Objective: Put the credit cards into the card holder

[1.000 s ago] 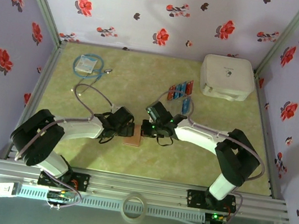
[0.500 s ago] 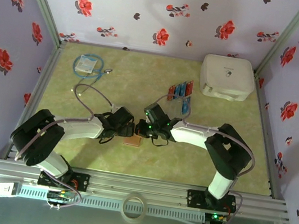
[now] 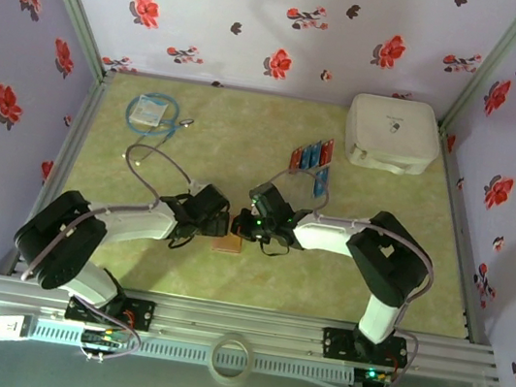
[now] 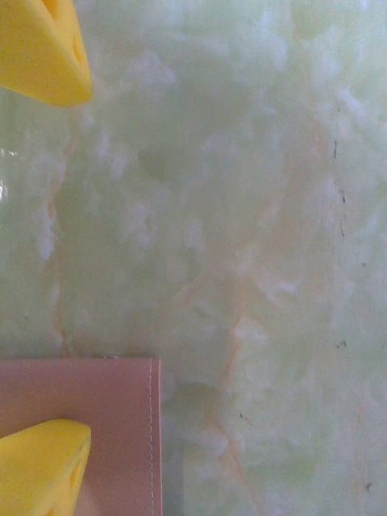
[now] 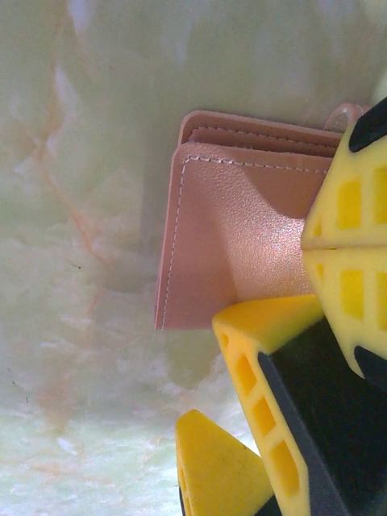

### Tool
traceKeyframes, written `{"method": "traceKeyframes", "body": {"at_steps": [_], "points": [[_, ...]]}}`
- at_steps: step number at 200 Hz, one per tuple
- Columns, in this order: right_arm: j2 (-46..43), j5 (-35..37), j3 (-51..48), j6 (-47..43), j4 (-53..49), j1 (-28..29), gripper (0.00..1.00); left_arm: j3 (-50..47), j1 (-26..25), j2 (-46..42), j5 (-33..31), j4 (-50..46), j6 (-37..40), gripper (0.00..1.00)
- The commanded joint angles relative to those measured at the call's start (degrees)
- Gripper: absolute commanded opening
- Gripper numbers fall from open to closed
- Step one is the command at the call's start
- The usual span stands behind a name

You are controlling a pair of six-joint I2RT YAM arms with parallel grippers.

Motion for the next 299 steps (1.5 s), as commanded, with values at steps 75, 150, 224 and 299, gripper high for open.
{"method": "traceKeyframes", "body": {"at_steps": [75, 150, 224, 299], "points": [[1.6, -0.3, -0.5, 0.8, -0.9, 0.2, 0.0, -4.9, 2.0, -4.0, 1.2, 3.2, 4.1, 1.0], [1.1, -0.9, 1.7, -0.3, -3.1, 0.2, 0.0, -6.8, 2.1, -1.6, 2.2, 5.4, 4.0, 1.0], [-0.8, -1.1, 4.4, -1.6, -5.5, 0.3, 0.0, -7.0, 2.0, -0.4, 2.0, 5.5, 3.4, 0.99], [0.7, -2.7, 3.7, -1.6, -2.3, 1.2, 0.0, -6.8, 1.7, -0.2, 2.0, 5.3, 3.4, 1.0]]}}
